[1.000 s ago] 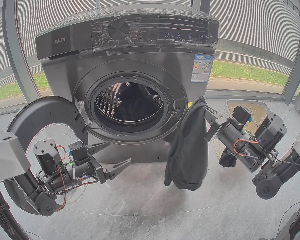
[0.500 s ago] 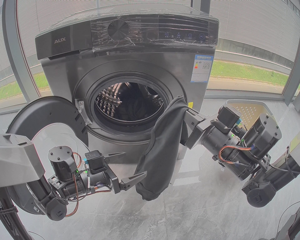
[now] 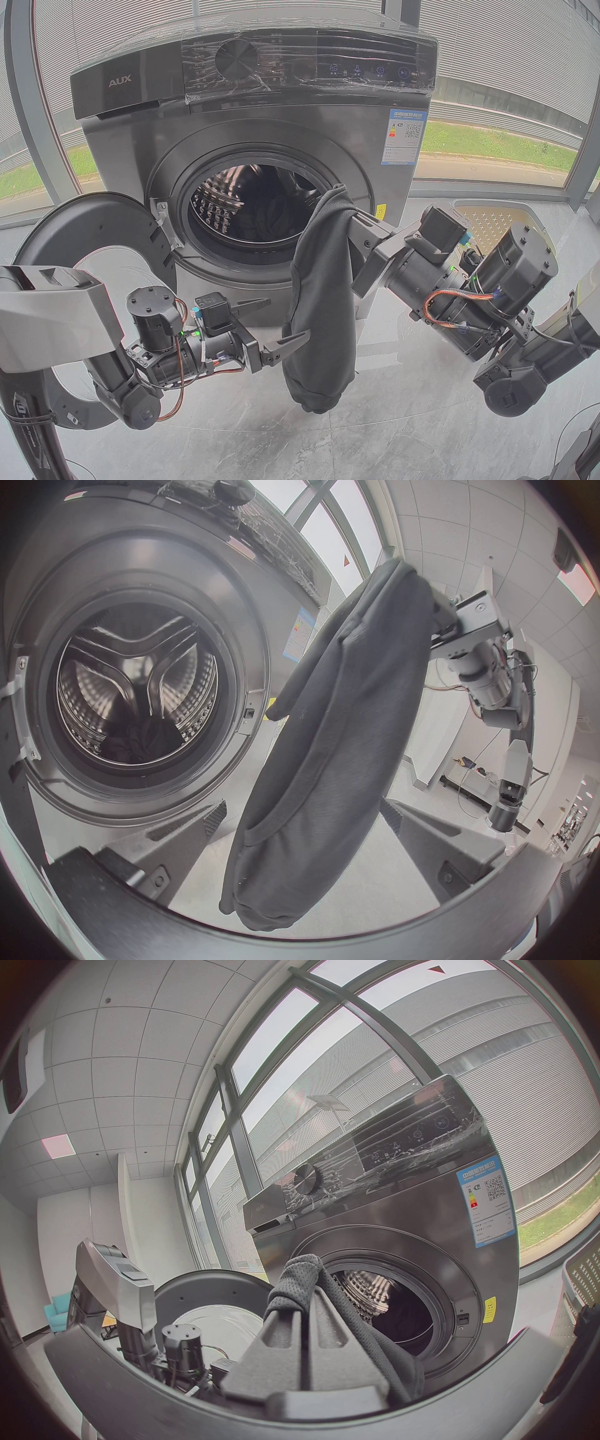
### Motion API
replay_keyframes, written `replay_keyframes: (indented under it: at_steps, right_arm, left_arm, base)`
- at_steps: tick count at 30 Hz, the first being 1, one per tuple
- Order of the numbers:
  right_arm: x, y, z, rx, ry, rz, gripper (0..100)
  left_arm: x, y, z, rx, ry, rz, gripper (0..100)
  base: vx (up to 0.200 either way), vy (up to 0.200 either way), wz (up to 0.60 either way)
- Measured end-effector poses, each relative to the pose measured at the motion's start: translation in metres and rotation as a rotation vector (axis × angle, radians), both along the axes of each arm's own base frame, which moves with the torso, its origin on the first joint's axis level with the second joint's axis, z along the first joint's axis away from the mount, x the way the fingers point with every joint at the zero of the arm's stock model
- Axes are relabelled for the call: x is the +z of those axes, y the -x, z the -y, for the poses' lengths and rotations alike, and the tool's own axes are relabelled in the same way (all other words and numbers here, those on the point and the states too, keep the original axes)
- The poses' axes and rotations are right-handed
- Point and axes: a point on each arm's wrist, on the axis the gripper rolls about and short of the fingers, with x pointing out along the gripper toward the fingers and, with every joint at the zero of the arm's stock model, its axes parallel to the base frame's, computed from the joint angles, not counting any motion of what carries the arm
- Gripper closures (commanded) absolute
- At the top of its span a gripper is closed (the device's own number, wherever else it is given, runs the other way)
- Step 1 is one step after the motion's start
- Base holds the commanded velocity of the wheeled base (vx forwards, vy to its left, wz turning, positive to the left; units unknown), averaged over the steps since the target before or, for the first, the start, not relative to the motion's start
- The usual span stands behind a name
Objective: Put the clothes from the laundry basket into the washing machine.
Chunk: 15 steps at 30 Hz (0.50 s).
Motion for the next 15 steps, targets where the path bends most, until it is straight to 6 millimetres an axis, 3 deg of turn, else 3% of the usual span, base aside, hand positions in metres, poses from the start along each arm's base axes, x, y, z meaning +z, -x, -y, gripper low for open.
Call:
replay_keyframes:
  at_steps: [15]
  right_arm:
    - [-0.001,0.011,-0.009,0.038,-0.001,-0.001,100]
  left_arm:
    - [-0.037,-0.043,0.023,0.014,-0.005,0.007,0]
  base:
    - [0.000,0.000,0.00]
